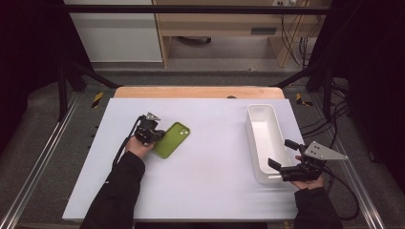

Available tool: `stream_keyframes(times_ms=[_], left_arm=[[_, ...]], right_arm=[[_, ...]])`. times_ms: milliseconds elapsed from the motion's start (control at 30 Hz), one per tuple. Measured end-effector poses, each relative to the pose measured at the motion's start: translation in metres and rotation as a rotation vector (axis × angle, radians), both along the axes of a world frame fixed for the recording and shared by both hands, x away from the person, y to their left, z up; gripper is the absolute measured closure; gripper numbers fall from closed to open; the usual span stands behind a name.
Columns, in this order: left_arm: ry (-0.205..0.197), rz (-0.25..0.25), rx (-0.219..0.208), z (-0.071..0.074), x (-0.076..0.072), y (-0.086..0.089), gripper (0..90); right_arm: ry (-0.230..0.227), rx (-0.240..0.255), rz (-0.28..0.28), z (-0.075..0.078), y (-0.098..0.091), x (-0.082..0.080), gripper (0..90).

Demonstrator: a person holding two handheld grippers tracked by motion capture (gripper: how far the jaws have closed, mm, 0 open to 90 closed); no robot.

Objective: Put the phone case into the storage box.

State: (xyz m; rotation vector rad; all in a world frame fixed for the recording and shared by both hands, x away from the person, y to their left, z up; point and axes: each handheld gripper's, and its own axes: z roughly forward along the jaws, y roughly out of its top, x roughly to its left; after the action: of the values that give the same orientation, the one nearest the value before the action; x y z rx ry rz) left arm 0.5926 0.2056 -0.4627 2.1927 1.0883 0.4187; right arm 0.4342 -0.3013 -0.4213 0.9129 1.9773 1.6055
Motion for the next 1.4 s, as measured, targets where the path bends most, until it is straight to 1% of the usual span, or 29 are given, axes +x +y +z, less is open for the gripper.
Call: stream_keyframes(times_ms=[100,233,300,333,367,467,500,533,667,700,767,800,867,933,967,1033,1067,1133,1167,1233,1267,1333,1367,1400], left_arm=[[-0.008,-0.001,-0.003,0.002,-0.001,0.0,87.4],[-0.034,0.0,-0.018,0.009,-0.006,-0.001,87.6],[-0.048,-0.006,-0.015,0.013,-0.008,-0.001,87.5],[-0.048,-0.006,-0.015,0.013,-0.008,-0.001,87.5],[-0.061,-0.007,-0.017,0.017,-0.012,-0.002,87.5],[-0.081,-0.012,-0.027,0.023,-0.017,-0.003,87.5],[-0.081,-0.012,-0.027,0.023,-0.017,-0.003,87.5],[-0.093,-0.013,-0.034,0.027,-0.02,-0.004,87.5],[-0.114,-0.019,-0.04,0.034,-0.027,-0.005,87.6],[-0.114,-0.019,-0.04,0.034,-0.027,-0.005,87.5],[-0.133,-0.026,-0.056,0.039,-0.034,-0.007,87.6],[-0.133,-0.026,-0.056,0.039,-0.034,-0.007,87.6],[-0.149,-0.034,-0.064,0.043,-0.041,-0.008,87.6],[-0.152,-0.037,-0.062,0.044,-0.043,-0.008,87.6],[-0.161,-0.041,-0.064,0.046,-0.047,-0.009,87.5],[-0.167,-0.043,-0.071,0.047,-0.05,-0.009,87.6],[-0.177,-0.048,-0.081,0.049,-0.054,-0.009,87.6],[-0.183,-0.05,-0.081,0.051,-0.057,-0.01,87.6],[-0.194,-0.055,-0.085,0.053,-0.061,-0.011,87.6],[-0.2,-0.06,-0.085,0.054,-0.066,-0.012,87.6],[-0.2,-0.06,-0.085,0.054,-0.066,-0.012,87.5],[-0.214,-0.066,-0.09,0.056,-0.071,-0.013,87.6],[-0.224,-0.074,-0.089,0.059,-0.077,-0.014,87.6],[-0.224,-0.074,-0.089,0.059,-0.077,-0.014,87.6]], right_arm=[[0.0,0.001,0.0,0.0,0.0,0.0,0.5],[0.0,0.001,0.001,0.0,0.0,0.0,0.5],[0.0,0.001,0.003,0.0,0.0,0.0,0.5],[0.0,0.001,0.003,0.0,0.0,0.0,0.5],[0.0,0.003,0.003,0.0,0.0,0.0,0.5],[0.0,0.003,0.002,0.0,0.0,0.0,0.5],[0.0,0.003,0.002,0.0,0.0,0.0,0.5],[0.001,0.001,0.0,0.001,0.0,0.0,0.5],[-0.001,-0.001,-0.001,0.001,0.0,0.0,0.5],[0.0,0.001,0.0,0.001,0.0,-0.001,0.5],[0.002,0.001,0.0,0.001,0.0,-0.001,0.5],[0.002,0.001,0.0,0.001,0.0,-0.001,0.5],[0.0,-0.001,0.001,0.001,0.0,-0.001,0.5],[0.002,0.0,0.0,0.001,0.0,-0.001,0.5],[0.002,-0.001,0.0,0.001,0.0,-0.001,0.5],[-0.002,0.0,0.0,0.002,0.0,-0.001,0.5],[-0.001,0.002,0.002,0.002,0.0,-0.001,0.5],[-0.001,0.001,0.001,0.003,0.0,-0.001,0.6],[-0.002,-0.003,0.004,0.003,0.0,-0.001,0.5],[0.002,-0.003,0.004,0.003,0.001,-0.001,0.5],[0.003,-0.004,0.005,0.003,0.001,-0.001,0.5],[0.004,-0.002,0.006,0.003,0.001,-0.001,0.6],[0.003,-0.003,0.006,0.004,0.002,-0.001,0.6],[0.001,-0.005,0.008,0.004,0.002,-0.001,0.6]])
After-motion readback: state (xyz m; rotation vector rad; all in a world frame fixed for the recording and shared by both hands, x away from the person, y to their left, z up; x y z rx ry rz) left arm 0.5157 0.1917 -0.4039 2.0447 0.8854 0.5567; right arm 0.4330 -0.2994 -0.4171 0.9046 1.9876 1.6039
